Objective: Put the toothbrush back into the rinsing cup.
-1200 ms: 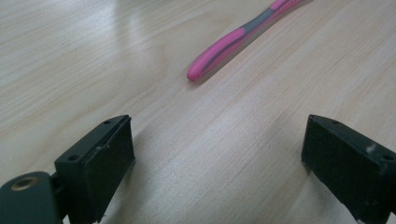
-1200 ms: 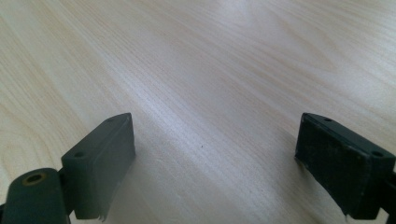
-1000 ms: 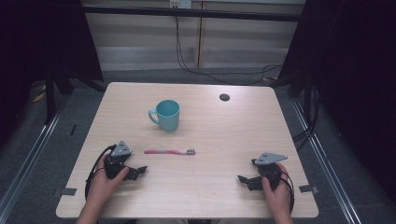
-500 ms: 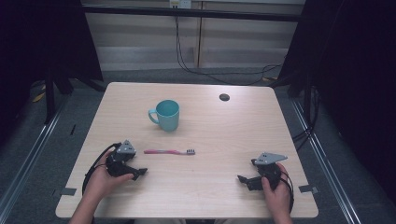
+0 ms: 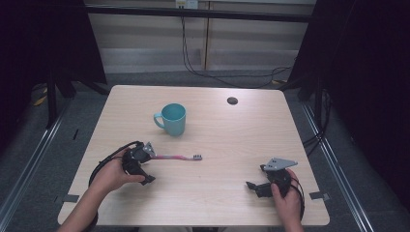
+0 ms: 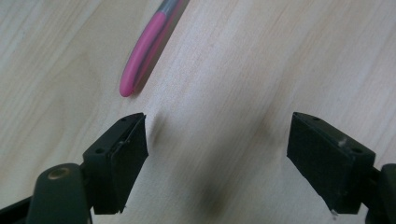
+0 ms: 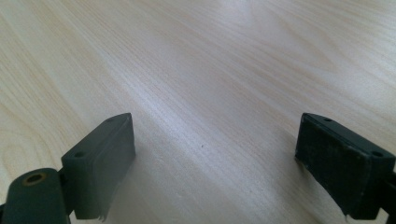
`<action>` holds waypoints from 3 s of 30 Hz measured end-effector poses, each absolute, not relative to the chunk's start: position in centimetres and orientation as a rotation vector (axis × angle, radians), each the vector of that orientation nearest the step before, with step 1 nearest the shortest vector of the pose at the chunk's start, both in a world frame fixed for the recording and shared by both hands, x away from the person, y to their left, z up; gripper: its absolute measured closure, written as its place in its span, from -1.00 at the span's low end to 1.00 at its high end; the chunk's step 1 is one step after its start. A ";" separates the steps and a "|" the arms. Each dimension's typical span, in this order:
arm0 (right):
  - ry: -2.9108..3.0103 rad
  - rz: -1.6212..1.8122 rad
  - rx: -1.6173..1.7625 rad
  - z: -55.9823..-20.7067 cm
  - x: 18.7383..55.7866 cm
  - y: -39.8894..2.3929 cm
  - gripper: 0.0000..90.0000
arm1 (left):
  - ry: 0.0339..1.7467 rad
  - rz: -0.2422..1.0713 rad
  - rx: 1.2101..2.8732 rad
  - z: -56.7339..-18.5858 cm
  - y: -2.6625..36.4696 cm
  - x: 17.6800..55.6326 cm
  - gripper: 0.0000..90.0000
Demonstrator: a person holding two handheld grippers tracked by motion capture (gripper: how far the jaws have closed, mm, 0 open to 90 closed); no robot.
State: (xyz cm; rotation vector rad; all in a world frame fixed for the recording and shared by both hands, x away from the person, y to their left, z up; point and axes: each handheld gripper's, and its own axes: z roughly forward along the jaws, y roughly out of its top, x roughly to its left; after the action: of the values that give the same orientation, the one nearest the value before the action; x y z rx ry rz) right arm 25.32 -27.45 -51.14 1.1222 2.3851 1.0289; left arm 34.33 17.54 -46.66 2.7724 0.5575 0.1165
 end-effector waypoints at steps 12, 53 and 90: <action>2.386 1.029 1.123 -51.1 25.3 -27.5 -0.75 | 0.478 0.068 2.844 -45.3 15.4 36.0 -0.49; 2.386 1.029 1.122 -51.1 25.3 -27.5 -0.75 | 0.165 0.036 2.963 -45.1 7.3 39.8 0.05; 2.386 1.029 1.122 -51.1 25.3 -27.5 -0.75 | 0.094 -0.047 3.014 -45.8 6.6 40.5 0.48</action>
State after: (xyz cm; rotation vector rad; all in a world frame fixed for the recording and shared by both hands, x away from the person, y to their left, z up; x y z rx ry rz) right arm 25.32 -27.45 -51.14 1.1224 2.3856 1.0291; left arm 40.48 6.63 -45.76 3.0139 0.0938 -0.0470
